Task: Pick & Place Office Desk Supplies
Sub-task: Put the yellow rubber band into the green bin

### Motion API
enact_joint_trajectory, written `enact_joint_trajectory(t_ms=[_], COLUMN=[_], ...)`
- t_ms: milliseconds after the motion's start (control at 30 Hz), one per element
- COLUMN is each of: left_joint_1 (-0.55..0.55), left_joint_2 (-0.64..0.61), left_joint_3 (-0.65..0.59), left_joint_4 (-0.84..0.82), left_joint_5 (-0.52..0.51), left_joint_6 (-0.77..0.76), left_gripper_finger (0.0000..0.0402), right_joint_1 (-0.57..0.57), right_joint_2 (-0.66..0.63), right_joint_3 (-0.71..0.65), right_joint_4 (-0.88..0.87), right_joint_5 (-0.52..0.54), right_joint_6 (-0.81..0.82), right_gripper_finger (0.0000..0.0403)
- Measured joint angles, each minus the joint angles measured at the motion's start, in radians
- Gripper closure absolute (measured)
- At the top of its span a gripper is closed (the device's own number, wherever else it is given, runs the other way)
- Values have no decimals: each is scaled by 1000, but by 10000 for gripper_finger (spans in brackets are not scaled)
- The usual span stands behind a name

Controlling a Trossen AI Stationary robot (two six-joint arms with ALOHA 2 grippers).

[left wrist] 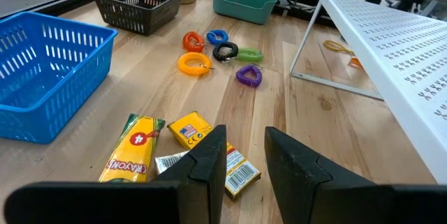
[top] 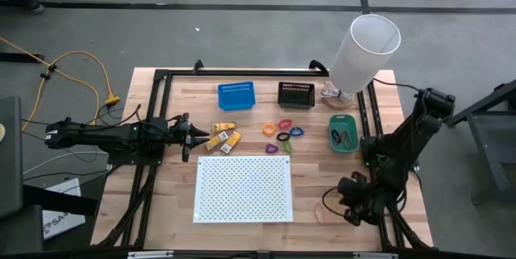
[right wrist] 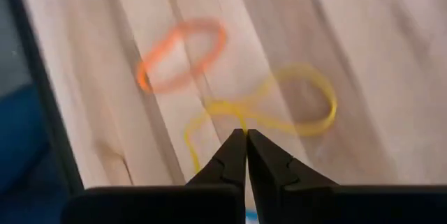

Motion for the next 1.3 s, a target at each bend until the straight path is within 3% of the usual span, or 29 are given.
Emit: enact_joint_trajectory(t_ms=[267,667,967,1133,1300], left_joint_1=[0,0,0,0,0], left_joint_2=[0,0,0,0,0], left_joint_3=[0,0,0,0,0], left_joint_4=[0,0,0,0,0], left_joint_5=[0,0,0,0,0], left_joint_6=[0,0,0,0,0], left_gripper_finger=[307,307,307,307,306], right_joint_1=[-4,-118,-228,-310,-409], right_joint_2=[-143,-238,-285,-308,-314], right_joint_3=[1,2,2,2,2], right_joint_4=[-8,-9,-52,-129,-221], right_joint_5=[298,549,823,899,902], right_joint_6=[-180,-442,-569,-560,-557], right_gripper_finger=[400,400,400,400,400])
